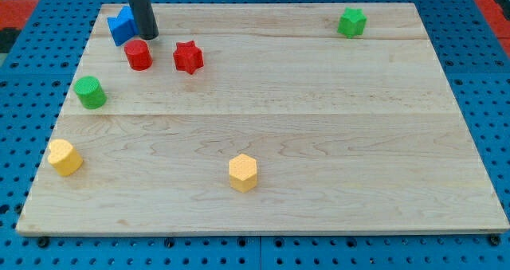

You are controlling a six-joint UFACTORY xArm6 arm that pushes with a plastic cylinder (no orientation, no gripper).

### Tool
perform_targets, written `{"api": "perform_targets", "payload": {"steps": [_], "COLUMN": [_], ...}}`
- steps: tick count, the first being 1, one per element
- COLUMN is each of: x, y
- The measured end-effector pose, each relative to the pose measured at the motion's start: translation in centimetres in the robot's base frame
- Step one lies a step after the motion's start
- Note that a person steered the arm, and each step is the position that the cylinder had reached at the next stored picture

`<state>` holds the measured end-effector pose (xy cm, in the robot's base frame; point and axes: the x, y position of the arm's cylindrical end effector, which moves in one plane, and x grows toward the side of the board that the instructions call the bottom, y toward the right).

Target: Move the green star diagonally to the yellow hexagon

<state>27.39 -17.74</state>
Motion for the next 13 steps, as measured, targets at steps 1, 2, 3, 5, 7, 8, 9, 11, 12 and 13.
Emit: {"api": "perform_targets", "payload": {"steps": [1,2,3,5,7,8,9,11,12,13], "x": [-1.5,-2.2,-6.0,-4.0,0.8,-3.3,-1.3,12.7,9.1,5.2], "y": [3.9,14.8,26.2,38.1,36.9,38.8,33.2,32.6,37.7,35.4]}}
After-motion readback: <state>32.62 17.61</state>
